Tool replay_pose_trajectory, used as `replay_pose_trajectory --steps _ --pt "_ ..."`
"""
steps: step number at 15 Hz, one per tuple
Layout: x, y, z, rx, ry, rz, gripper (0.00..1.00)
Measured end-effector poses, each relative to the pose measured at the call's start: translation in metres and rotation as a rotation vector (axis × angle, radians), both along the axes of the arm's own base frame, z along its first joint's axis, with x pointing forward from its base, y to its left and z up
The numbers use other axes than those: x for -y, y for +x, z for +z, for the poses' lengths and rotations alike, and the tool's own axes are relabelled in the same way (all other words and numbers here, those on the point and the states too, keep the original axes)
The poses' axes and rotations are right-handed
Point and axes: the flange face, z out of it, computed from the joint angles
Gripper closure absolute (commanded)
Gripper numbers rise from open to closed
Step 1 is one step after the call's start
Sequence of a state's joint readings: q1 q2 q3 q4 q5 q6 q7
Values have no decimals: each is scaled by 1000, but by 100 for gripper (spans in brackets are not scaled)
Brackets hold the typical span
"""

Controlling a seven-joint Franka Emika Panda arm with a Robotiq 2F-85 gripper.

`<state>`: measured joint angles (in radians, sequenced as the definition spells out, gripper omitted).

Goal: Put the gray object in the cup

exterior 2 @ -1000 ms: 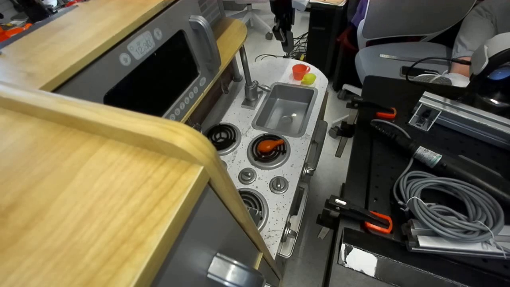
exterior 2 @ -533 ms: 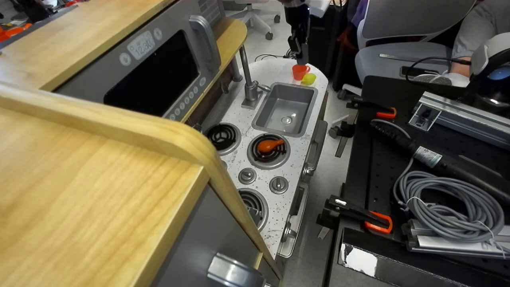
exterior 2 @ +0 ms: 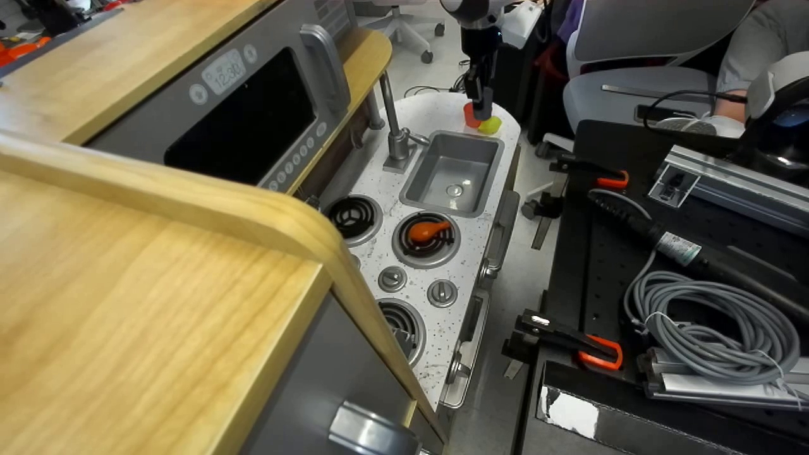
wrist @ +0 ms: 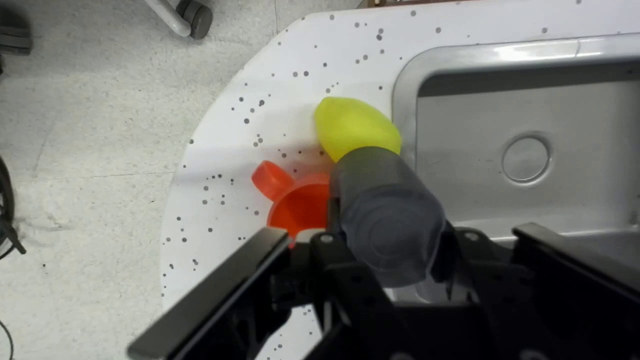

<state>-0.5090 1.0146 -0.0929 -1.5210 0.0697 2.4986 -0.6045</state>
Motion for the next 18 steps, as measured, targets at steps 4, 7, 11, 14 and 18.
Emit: replay_pose_trajectory --steps 4,7,11,14,18 --pt "2 -2 2 9 12 -8 88" --pt "8 -1 12 21 5 -15 88" --pt "16 0 24 37 -4 -23 88" --pt "18 -1 25 39 -7 -27 88" --pt "20 2 26 43 -13 -27 88"
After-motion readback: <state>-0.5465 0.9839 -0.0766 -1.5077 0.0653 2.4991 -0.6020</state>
